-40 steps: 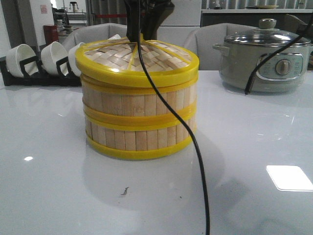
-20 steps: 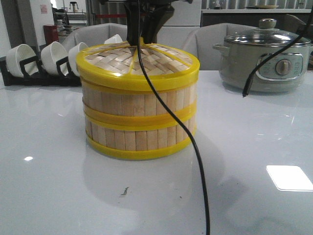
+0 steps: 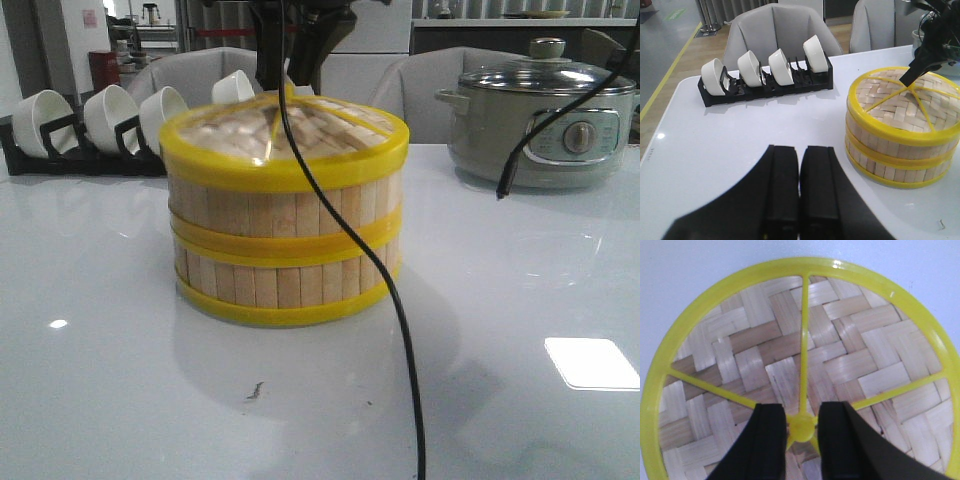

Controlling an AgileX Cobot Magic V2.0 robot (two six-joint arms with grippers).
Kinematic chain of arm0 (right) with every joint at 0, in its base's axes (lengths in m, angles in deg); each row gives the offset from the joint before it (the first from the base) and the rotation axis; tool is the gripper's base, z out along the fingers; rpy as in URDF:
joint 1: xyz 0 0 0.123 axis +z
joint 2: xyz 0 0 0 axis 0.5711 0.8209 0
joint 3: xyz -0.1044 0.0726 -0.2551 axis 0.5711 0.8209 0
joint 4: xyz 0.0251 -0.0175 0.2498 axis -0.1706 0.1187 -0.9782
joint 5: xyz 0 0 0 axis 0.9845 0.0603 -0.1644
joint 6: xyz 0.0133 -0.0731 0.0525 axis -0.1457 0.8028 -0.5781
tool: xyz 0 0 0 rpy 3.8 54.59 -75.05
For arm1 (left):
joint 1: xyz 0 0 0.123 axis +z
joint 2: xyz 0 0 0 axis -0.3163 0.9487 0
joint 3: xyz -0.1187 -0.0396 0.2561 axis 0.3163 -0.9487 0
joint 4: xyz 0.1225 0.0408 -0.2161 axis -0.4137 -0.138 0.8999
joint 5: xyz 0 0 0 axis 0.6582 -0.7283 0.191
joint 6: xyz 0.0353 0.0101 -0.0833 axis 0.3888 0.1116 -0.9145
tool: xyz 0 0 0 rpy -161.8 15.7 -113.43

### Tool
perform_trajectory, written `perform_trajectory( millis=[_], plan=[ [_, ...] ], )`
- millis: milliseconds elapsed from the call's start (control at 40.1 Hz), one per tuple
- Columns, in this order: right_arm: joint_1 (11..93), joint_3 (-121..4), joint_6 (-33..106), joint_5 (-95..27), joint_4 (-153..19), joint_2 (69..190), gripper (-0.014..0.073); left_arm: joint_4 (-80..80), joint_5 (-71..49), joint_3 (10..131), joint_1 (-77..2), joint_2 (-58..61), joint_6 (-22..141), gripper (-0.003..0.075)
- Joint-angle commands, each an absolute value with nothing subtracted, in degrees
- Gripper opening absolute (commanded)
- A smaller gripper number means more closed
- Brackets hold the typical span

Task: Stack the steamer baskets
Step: 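Open the right gripper and lift it off the lid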

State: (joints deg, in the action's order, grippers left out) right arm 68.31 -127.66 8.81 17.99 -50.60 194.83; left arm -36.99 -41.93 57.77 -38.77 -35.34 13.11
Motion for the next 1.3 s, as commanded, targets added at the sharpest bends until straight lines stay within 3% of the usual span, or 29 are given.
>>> perform_trajectory(
  millis=[0, 574, 849, 1073, 1273],
  plan=[
    [68.0, -129.7, 9.4, 14.4, -50.5, 191.1, 0.0316, -37.5, -37.3, 59.2, -38.9, -34.3, 12.8, 0.0085],
    [68.0, -129.7, 9.4, 13.6, -48.6, 190.2, 0.0314, -37.5, -37.3, 59.2, -38.9, -34.3, 12.8, 0.0085],
    [65.9, -127.7, 9.4, 9.2, -48.1, 183.7, 0.0311, -37.5, -37.3, 59.2, -38.9, -34.3, 12.8, 0.0085],
    [62.1, -113.6, 9.4, 0.0, -48.0, 171.6, 0.0311, -37.5, -37.3, 59.2, -38.9, -34.3, 12.8, 0.0085],
    [57.3, -92.4, 9.4, -12.6, -48.0, 156.2, 0.0311, -37.5, -37.3, 59.2, -38.9, -34.3, 12.8, 0.0085]
  ],
)
